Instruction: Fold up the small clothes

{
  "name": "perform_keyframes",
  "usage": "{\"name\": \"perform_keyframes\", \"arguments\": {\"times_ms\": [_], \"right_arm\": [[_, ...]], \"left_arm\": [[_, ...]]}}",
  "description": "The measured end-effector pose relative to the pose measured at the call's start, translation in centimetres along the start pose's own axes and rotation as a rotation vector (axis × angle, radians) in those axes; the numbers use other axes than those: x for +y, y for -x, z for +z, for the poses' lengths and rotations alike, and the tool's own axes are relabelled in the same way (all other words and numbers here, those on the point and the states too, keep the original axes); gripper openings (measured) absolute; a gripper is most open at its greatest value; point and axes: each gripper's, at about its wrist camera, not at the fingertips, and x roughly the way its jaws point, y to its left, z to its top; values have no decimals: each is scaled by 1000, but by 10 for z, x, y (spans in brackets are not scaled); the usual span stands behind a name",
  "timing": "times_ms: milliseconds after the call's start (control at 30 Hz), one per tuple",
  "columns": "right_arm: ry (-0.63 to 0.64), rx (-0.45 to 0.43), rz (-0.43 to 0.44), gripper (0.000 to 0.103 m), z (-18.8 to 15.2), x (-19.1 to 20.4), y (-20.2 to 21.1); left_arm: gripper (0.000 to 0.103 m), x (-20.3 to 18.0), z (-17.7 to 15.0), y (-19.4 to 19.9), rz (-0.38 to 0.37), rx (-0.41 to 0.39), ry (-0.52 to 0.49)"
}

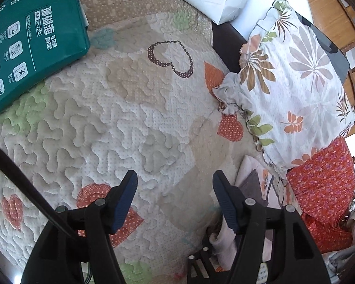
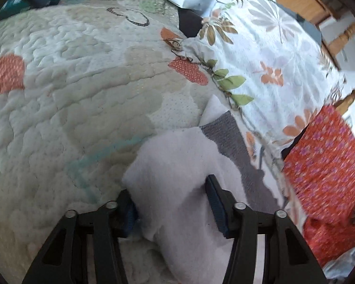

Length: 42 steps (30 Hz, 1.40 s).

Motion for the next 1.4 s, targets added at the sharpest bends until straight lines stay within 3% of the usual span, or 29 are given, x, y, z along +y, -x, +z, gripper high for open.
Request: {"name": "perform_keyframes", "arguments": {"times_ms": [33,100,233,333,433,533,633,767,867,933,1033,1067,1133,1200,1267,1333,1400], "right_arm": [[-15,14,44,23,0,-1,-1],[-23,25,69,14,-2,-1,2],[-180,26,198,11,1,-35,11],[-351,11,278,11,-4,-85,22],[-516,-4,296,10,-21,-150,31],[-682,3,282,10,-56,-222,34],[-860,52,253,10,-118,-293,31],[-1049,152,225,10,-211,-346,28],[-1104,235,217,10,-268,-353,27],[-1136,262,259,10,-291,-351,21],[-1108,282,335,12,-301,-341,11],[-1085,285,317,16,-300,-339,11],[-1070,258,259,22,-298,-345,19],[-1098,204,197,38,-301,-358,31],[-1127,123,132,41,-302,-374,45],[-1104,74,154,42,-292,-384,45],[-1063,68,242,42,-280,-383,30]], "left_arm": [[65,0,0,-1,2,2,1],[65,1,-1,-2,3,4,5],[65,2,-2,-4,-2,5,26],[65,-6,-6,-9,7,12,14],[65,-22,-18,-19,11,42,-30],[65,-41,-37,-33,10,82,-87],[65,-65,-61,-48,8,129,-161],[65,-100,-91,-64,6,176,-267],[65,-130,-117,-76,11,210,-365],[65,-150,-137,-84,10,232,-432],[65,-175,-165,-92,2,272,-521],[65,-181,-171,-94,1,281,-542],[65,-191,-186,-97,0,295,-592],[65,-198,-194,-99,-1,298,-624],[65,-204,-200,-100,-3,295,-640],[65,-208,-206,-101,-8,291,-647],[65,-211,-210,-103,-15,294,-642]]}}
